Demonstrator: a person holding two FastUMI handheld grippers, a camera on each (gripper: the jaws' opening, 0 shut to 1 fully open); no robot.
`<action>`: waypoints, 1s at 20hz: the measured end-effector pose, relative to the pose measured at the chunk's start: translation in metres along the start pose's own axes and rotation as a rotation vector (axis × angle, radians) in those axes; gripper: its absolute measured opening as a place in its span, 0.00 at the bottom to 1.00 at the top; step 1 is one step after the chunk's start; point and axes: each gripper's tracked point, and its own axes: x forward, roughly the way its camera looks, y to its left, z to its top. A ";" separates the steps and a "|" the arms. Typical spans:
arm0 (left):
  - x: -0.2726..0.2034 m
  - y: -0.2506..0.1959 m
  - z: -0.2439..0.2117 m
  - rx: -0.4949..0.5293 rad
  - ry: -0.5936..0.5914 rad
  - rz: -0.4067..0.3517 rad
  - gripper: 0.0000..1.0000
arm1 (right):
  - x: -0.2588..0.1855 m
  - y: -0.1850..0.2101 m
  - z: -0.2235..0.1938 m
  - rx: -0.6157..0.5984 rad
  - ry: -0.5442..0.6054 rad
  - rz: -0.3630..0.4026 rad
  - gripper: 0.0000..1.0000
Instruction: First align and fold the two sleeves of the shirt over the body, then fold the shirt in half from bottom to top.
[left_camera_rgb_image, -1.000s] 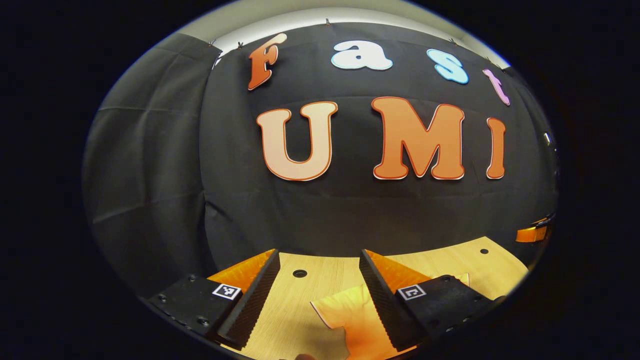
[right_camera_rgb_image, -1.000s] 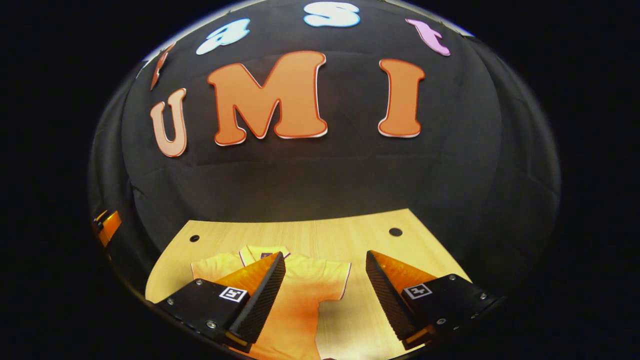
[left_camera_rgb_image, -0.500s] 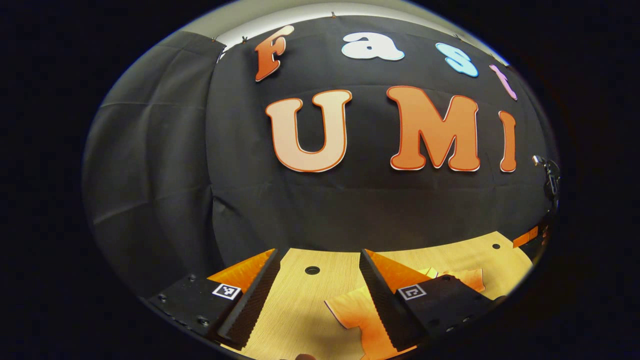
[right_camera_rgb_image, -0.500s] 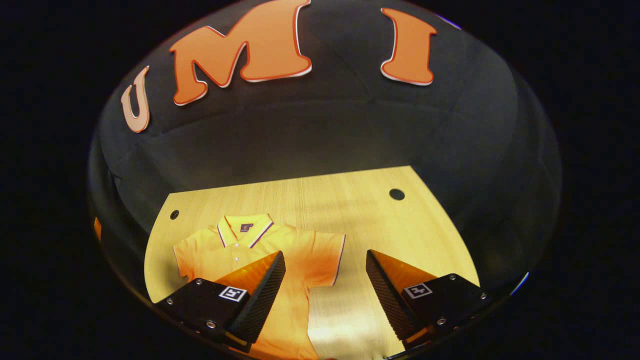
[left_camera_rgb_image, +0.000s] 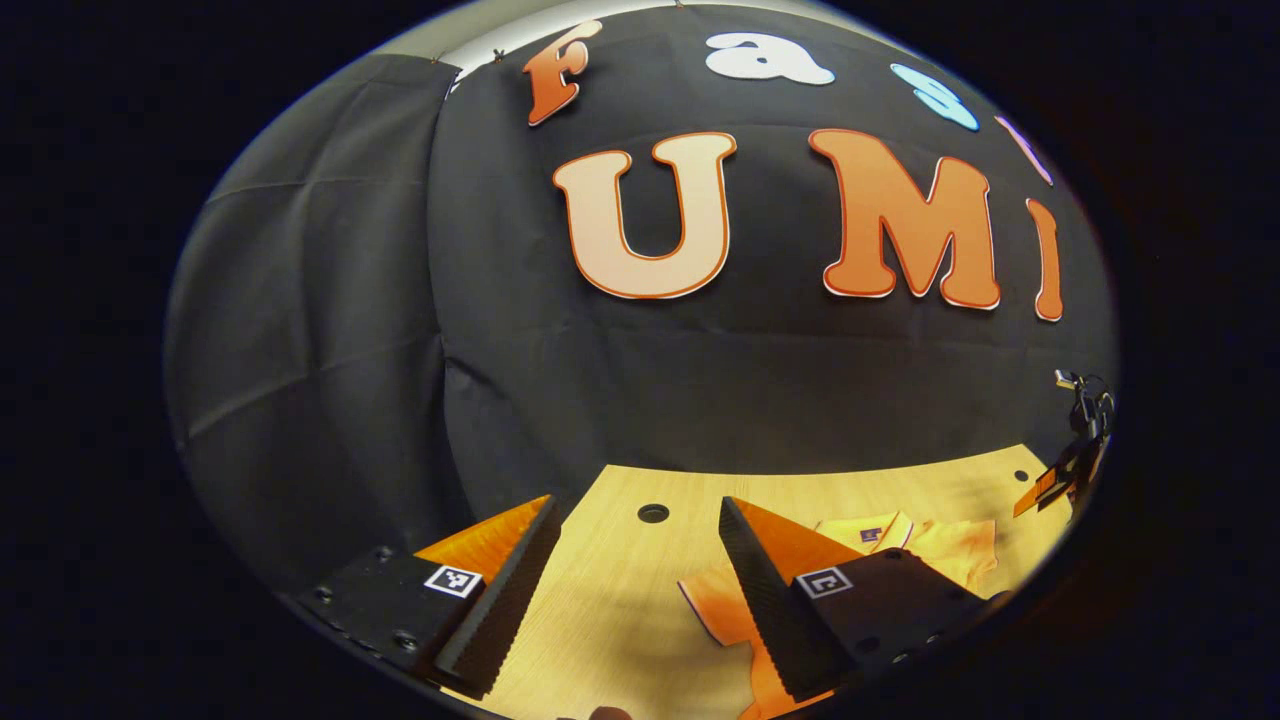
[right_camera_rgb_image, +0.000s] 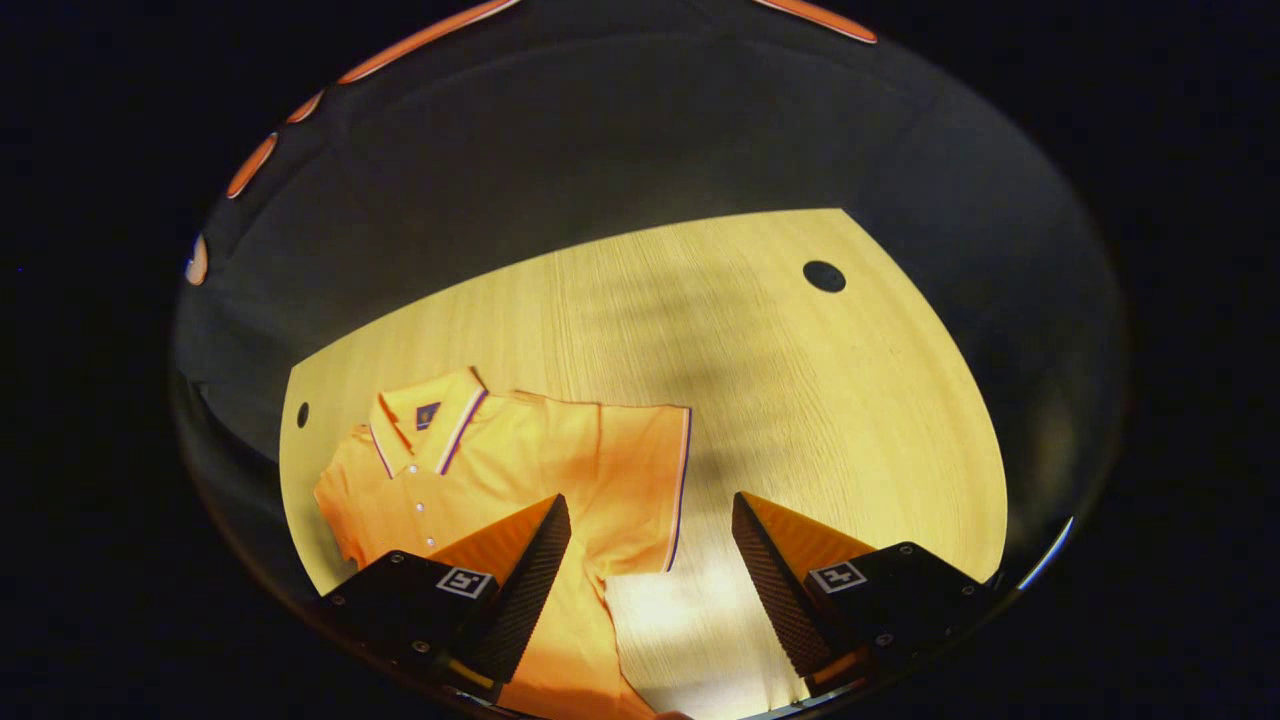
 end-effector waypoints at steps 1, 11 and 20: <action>0.002 -0.001 -0.001 0.002 0.001 -0.003 0.98 | 0.009 -0.001 -0.001 0.003 0.022 -0.004 0.99; 0.005 -0.003 -0.029 -0.025 0.070 -0.002 0.97 | 0.076 -0.023 -0.020 -0.005 0.152 -0.086 1.00; 0.003 -0.005 -0.039 -0.025 0.098 -0.009 0.96 | 0.086 -0.018 -0.026 -0.011 0.181 -0.102 0.72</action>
